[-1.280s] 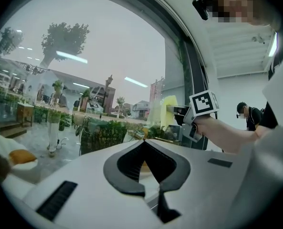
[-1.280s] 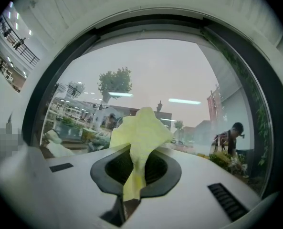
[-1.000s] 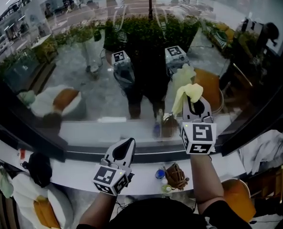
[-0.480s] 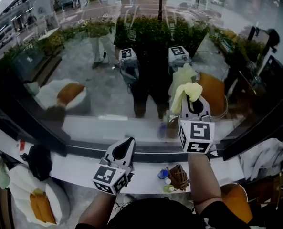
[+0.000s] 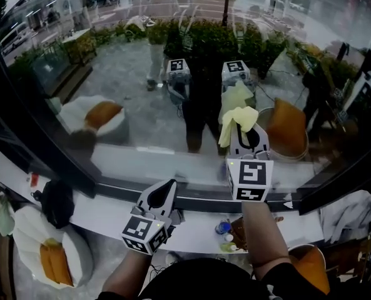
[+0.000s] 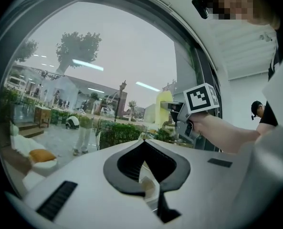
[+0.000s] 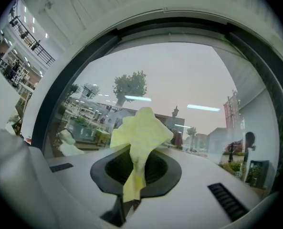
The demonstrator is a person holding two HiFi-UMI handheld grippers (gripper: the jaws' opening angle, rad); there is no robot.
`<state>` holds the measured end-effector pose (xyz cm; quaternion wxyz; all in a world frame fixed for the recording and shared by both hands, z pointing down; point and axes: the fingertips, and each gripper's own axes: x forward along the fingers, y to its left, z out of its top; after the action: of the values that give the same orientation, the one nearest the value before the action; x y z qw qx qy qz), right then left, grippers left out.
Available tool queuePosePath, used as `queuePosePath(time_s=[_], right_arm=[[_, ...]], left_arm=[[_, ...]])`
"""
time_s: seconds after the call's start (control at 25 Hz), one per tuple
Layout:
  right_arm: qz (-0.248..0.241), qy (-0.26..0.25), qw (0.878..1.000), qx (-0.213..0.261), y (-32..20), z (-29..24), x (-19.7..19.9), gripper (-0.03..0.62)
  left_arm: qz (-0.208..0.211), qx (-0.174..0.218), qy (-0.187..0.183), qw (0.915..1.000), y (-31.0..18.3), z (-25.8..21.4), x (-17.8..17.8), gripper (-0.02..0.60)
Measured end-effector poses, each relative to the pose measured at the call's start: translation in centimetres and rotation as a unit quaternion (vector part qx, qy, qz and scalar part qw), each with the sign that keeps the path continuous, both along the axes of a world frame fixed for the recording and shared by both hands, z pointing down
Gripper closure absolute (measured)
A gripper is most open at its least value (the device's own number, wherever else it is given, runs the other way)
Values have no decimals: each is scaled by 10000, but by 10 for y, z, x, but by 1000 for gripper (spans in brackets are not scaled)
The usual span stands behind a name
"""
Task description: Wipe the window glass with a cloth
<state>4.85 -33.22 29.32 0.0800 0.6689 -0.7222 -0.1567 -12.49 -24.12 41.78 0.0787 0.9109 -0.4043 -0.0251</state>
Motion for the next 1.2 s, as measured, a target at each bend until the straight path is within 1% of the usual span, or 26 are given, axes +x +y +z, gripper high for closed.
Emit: queuePosePath(time_s=[0.16,0.4,0.64,0.84,1.0,1.2], right_arm=[[-203,-34,9998,10,-8,1,-34,551],[-499,75,9987,23,-24,8,-100,551],[-626,138,9979,17,-33,14,-115,551],[-861,275,9958,-155,-44,32,-186,551],[-953,491,9938,-287,-51,42,-214,551],[-1138,728,9900,-401,-58,57,-248,551]], left_arm=[[-109,-15,-98,9999,-4,4,-23,574],[-223,-25,-241,9995,-8,10,-67,574],[-502,-145,-384,9979,-5,10,-77,574],[-635,-192,-327,9973,-6,23,-132,574],[-678,-198,-297,9971,-7,31,-149,574],[-846,-255,-259,9958,-7,37,-171,574]])
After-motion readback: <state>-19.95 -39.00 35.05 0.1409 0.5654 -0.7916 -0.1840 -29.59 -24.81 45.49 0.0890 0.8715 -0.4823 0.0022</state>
